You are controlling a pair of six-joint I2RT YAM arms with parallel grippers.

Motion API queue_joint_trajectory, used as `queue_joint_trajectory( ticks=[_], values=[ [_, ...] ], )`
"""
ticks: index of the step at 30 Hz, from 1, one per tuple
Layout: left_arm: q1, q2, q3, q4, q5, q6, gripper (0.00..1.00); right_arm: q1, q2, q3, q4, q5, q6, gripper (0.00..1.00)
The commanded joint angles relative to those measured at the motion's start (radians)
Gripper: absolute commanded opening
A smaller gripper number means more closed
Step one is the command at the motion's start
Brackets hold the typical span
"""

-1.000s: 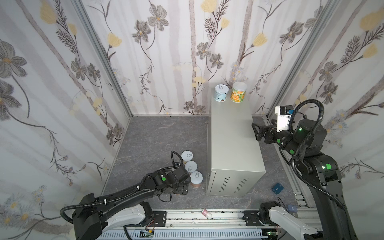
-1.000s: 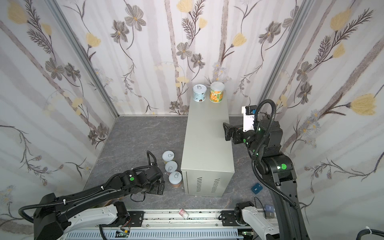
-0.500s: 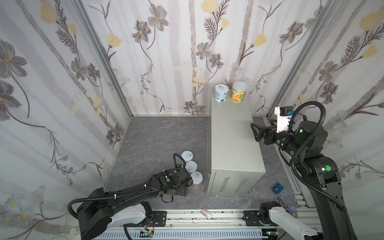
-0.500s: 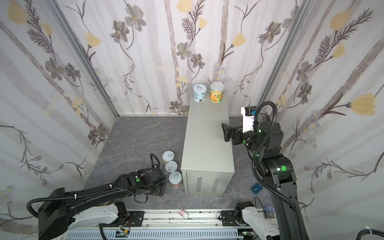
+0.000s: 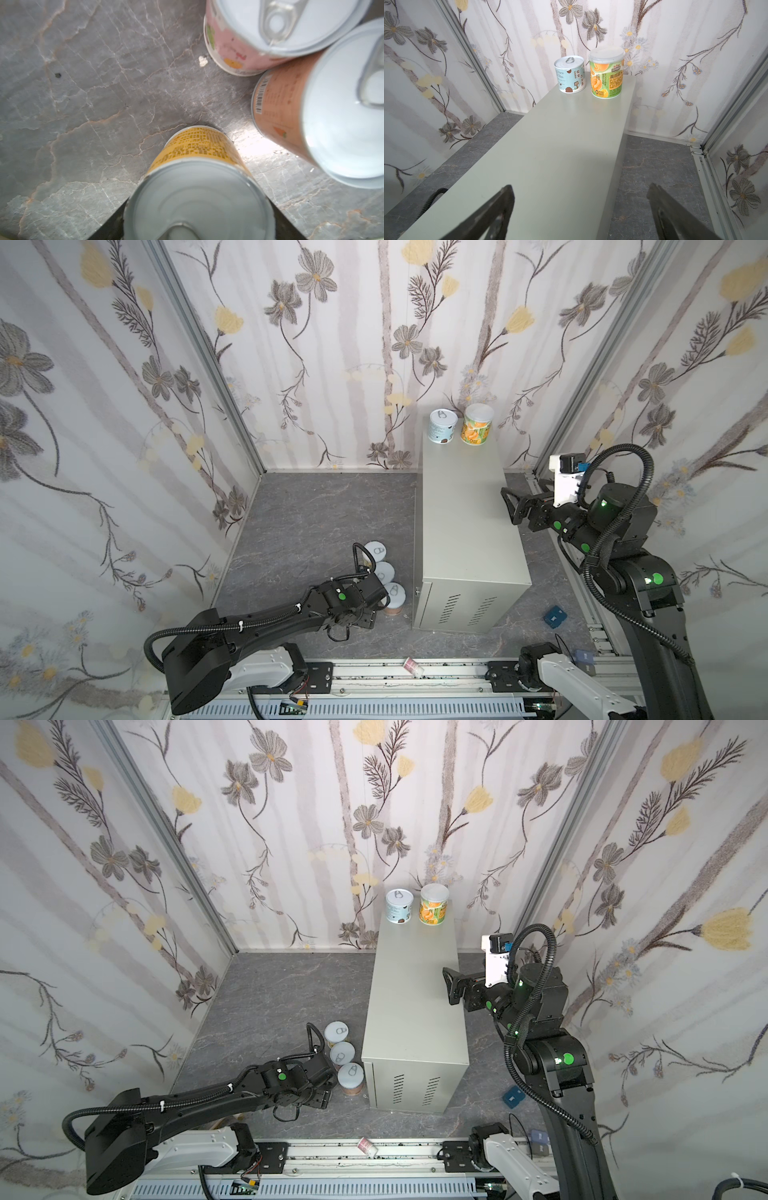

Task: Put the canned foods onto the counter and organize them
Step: 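Lower the left gripper over the yellow-labelled can and grasp it, then lift the yellow-labelled can with the left gripper while the right gripper reaches toward it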

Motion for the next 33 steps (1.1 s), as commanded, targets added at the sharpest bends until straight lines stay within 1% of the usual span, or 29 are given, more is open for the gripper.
queue_joint_trajectory(
  ticks=[1, 5, 8, 10, 13, 19, 21, 27, 30, 33],
  values=[
    [0.016, -0.036, 0.039, -0.023, -0.046, 0.033, 0.65, 0.0, 0.007, 0.002, 0.051, -0.026, -0.017, 1.0],
    [0.059, -0.089, 0.109, -0.086, -0.027, 0.078, 0.57, 0.001, 0.01, -0.003, 0.065, -0.072, -0.018, 1.0],
    [0.094, -0.124, 0.172, -0.142, -0.005, 0.118, 0.56, 0.007, 0.015, -0.004, 0.074, -0.136, -0.027, 1.0],
    [0.116, -0.144, 0.219, -0.175, 0.011, 0.146, 0.56, 0.03, 0.017, -0.007, 0.086, -0.185, -0.052, 1.0],
    [0.148, -0.167, 0.3, -0.22, 0.05, 0.204, 0.55, 0.131, 0.02, -0.002, 0.097, -0.17, -0.099, 1.0],
    [0.213, -0.223, 0.457, -0.251, 0.192, 0.339, 0.56, 0.343, 0.05, 0.022, 0.107, -0.168, -0.187, 1.0],
    [0.234, -0.242, 0.502, -0.26, 0.236, 0.375, 0.56, 0.433, 0.061, 0.036, 0.095, -0.143, -0.233, 1.0],
    [0.291, -0.259, 0.633, -0.273, 0.357, 0.428, 0.56, 0.652, 0.158, 0.113, 0.009, -0.027, -0.312, 1.0],
    [0.307, -0.26, 0.7, -0.278, 0.415, 0.451, 0.56, 0.748, 0.196, 0.125, 0.014, -0.005, -0.337, 1.0],
    [0.322, -0.258, 0.761, -0.29, 0.473, 0.477, 0.57, 0.814, 0.25, 0.158, -0.002, 0.011, -0.363, 1.0]
  ],
)
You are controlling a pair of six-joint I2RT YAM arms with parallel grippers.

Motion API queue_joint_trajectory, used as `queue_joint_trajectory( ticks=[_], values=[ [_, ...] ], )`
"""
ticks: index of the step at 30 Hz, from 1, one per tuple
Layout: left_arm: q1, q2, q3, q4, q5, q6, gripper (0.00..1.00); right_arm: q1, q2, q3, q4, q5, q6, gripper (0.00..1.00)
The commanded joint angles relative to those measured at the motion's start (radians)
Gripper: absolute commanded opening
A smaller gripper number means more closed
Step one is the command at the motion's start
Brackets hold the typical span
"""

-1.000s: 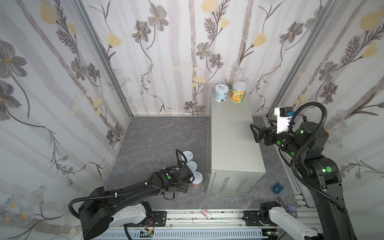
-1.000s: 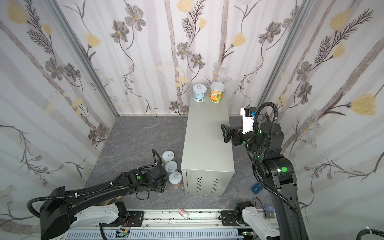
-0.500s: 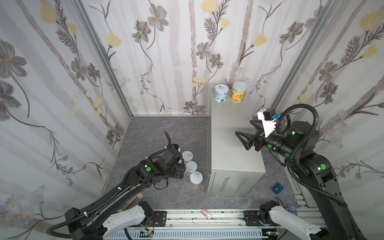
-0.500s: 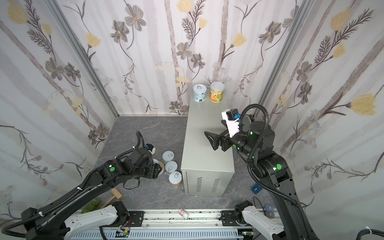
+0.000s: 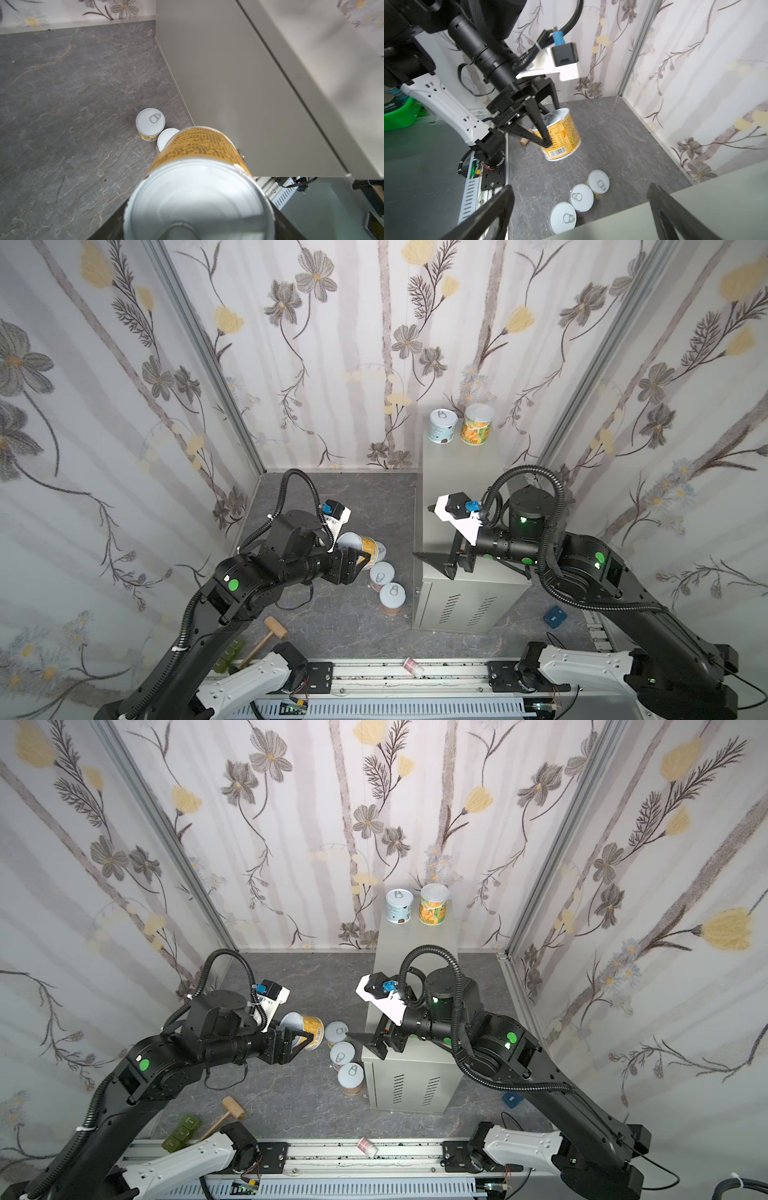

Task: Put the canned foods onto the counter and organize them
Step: 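Lift the yellow-labelled can with the left gripper while the right gripper reaches toward it, then close the right gripper on the yellow-labelled can held by the left gripper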

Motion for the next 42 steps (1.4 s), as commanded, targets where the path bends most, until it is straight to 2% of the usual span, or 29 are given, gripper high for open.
queue_joint_trajectory(
  ticks=[1, 6, 13, 18, 30, 42],
  values=[
    [0.014, -0.001, 0.061, 0.017, 0.11, 0.058, 0.57, 0.057, 0.053, 0.038, -0.011, 0.053, -0.063, 1.0],
    [0.026, 0.007, 0.158, -0.01, 0.196, 0.079, 0.57, 0.144, 0.14, 0.083, -0.02, 0.099, -0.087, 1.0],
    [0.029, 0.001, 0.18, -0.01, 0.238, 0.077, 0.57, 0.219, 0.188, 0.084, 0.104, 0.142, -0.064, 1.0],
    [0.029, -0.007, 0.164, 0.002, 0.26, 0.069, 0.58, 0.233, 0.225, 0.097, 0.164, 0.201, -0.042, 1.0],
    [0.029, -0.016, 0.148, 0.034, 0.261, 0.053, 0.57, 0.268, 0.297, 0.146, 0.216, 0.193, -0.021, 1.0],
    [0.029, -0.008, 0.162, 0.039, 0.266, 0.039, 0.57, 0.323, 0.338, 0.146, 0.259, 0.377, -0.077, 1.0]
  ],
)
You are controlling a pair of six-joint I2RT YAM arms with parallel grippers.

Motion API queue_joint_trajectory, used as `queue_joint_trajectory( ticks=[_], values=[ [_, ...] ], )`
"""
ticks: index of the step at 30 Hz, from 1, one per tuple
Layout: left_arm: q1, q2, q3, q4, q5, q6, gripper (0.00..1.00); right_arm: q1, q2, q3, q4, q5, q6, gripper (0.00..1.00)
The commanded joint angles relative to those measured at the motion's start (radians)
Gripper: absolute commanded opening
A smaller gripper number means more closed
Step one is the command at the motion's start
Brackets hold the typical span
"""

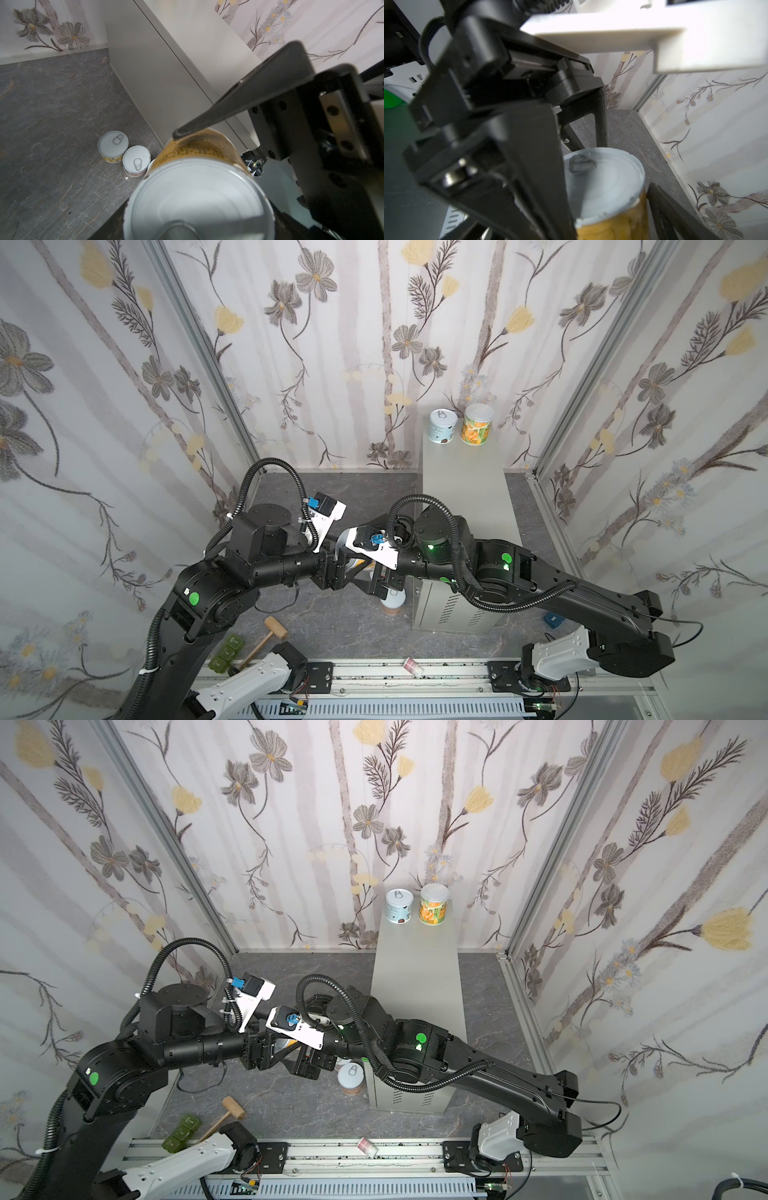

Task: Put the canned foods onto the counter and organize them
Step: 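Close the right gripper on the yellow-labelled can held by the left gripper, then open the left gripper while the right gripper carries the can onto the cabinet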

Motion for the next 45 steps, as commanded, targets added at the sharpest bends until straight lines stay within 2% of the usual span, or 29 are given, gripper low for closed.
queue_joint_trajectory(
  ticks=[1, 10, 15, 26, 32, 37, 42, 45],
  values=[
    [-0.001, -0.002, 0.014, 0.07, 0.041, -0.005, 0.57, 0.011, 0.016, 0.008, 0.093, 0.11, -0.032, 1.0],
    [-0.001, 0.022, 0.033, 0.064, 0.052, 0.0, 0.57, 0.028, 0.022, -0.007, 0.115, 0.204, -0.039, 0.98],
    [-0.001, 0.029, 0.028, 0.069, 0.055, -0.005, 0.58, 0.027, -0.002, -0.03, 0.147, 0.247, -0.034, 0.9],
    [0.0, 0.028, 0.028, 0.079, 0.066, -0.012, 0.61, 0.027, -0.013, -0.064, 0.169, 0.263, -0.033, 0.72],
    [0.0, 0.02, 0.018, 0.099, 0.091, -0.021, 0.74, 0.025, -0.06, -0.083, 0.198, 0.245, -0.033, 0.7],
    [0.0, 0.011, 0.01, 0.119, 0.095, -0.034, 0.98, 0.022, -0.067, -0.088, 0.212, 0.237, -0.031, 0.69],
    [0.0, 0.008, 0.018, 0.128, 0.066, -0.037, 1.0, 0.016, -0.072, -0.088, 0.216, 0.235, -0.029, 0.68],
    [0.002, 0.006, 0.026, 0.12, -0.003, -0.028, 1.0, 0.001, -0.082, -0.098, 0.216, 0.24, -0.02, 0.67]
  ],
)
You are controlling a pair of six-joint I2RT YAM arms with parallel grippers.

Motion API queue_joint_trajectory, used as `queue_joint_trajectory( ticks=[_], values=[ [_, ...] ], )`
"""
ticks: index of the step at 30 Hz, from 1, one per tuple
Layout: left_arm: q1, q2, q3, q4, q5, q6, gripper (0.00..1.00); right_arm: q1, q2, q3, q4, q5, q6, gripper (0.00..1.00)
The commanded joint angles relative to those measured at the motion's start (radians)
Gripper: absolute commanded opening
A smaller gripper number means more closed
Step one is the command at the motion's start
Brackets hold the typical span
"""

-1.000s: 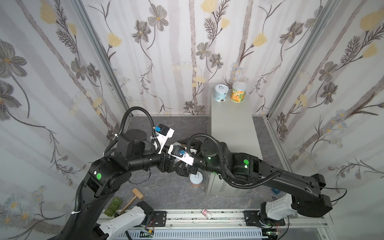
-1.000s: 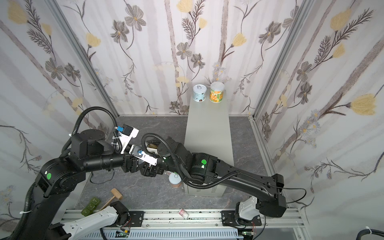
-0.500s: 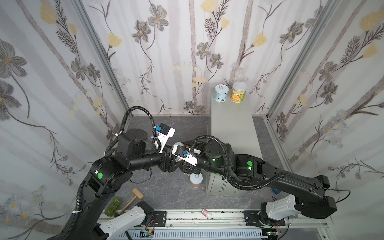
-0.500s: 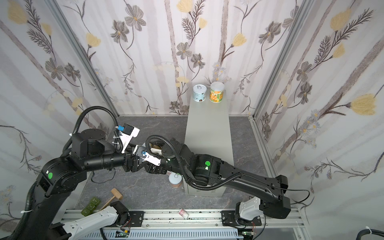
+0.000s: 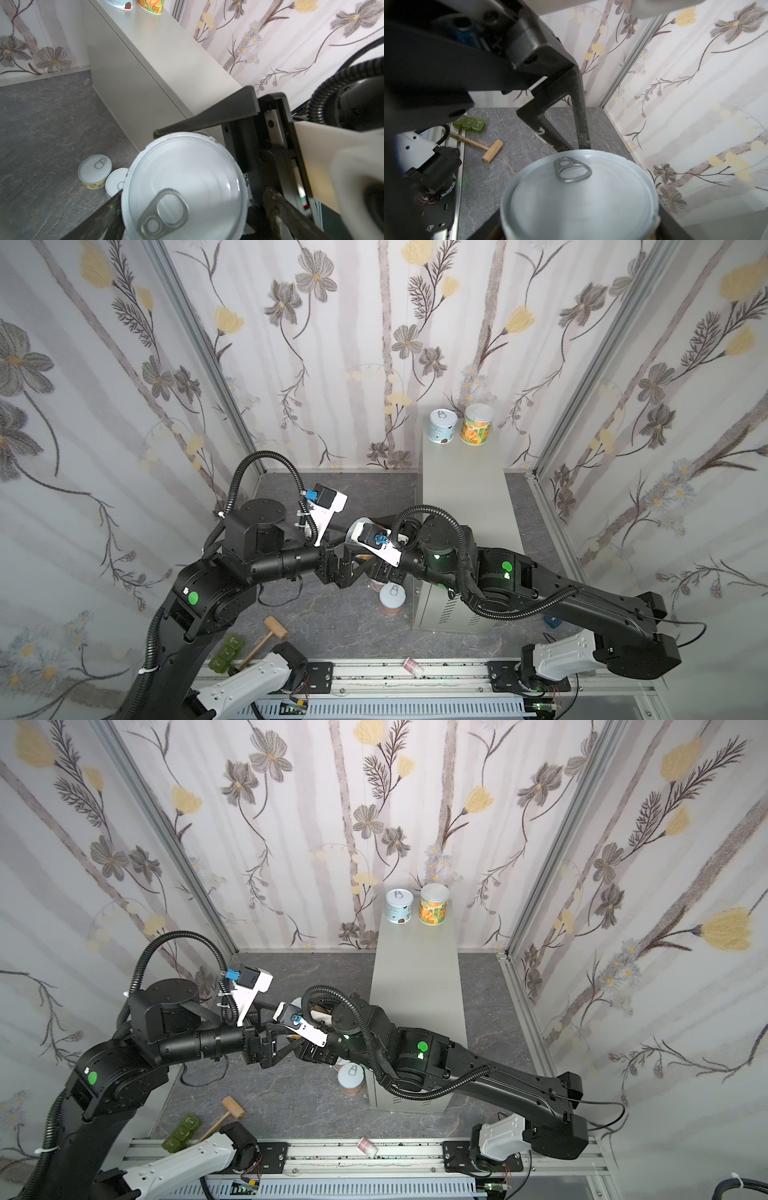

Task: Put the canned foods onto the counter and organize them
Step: 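Open the left gripper while the right gripper carries the can onto the cabinet, then lower the yellow-labelled can beside the tall can and open the right gripper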

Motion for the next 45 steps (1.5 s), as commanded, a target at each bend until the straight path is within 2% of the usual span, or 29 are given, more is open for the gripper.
queue_joint_trajectory(
  ticks=[1, 7, 11, 14, 22, 27, 35, 45],
  values=[
    [0.0, -0.006, 0.011, 0.009, -0.085, 0.006, 1.0, -0.019, -0.022, -0.01, 0.113, 0.027, 0.025, 0.67],
    [0.005, -0.03, -0.003, 0.03, -0.233, 0.015, 1.0, -0.096, -0.106, -0.071, 0.126, -0.001, 0.059, 0.67],
    [0.005, -0.058, -0.038, 0.072, -0.247, 0.029, 1.0, -0.181, -0.183, -0.123, 0.141, -0.043, 0.089, 0.68],
    [0.004, -0.074, -0.061, 0.101, -0.238, 0.039, 1.0, -0.282, -0.236, -0.158, 0.15, -0.094, 0.129, 0.68],
    [0.005, -0.096, -0.144, 0.166, -0.115, 0.082, 1.0, -0.604, -0.354, -0.28, 0.253, -0.272, 0.242, 0.68],
    [0.005, -0.103, -0.172, 0.19, -0.076, 0.106, 1.0, -0.745, -0.364, -0.317, 0.301, -0.327, 0.291, 0.68],
    [0.005, -0.097, -0.188, 0.167, -0.029, 0.18, 1.0, -0.886, -0.358, -0.389, 0.41, -0.327, 0.343, 0.67],
    [0.005, -0.137, -0.226, 0.206, -0.023, 0.215, 1.0, -0.98, -0.298, -0.448, 0.547, -0.458, 0.373, 0.69]
  ],
)
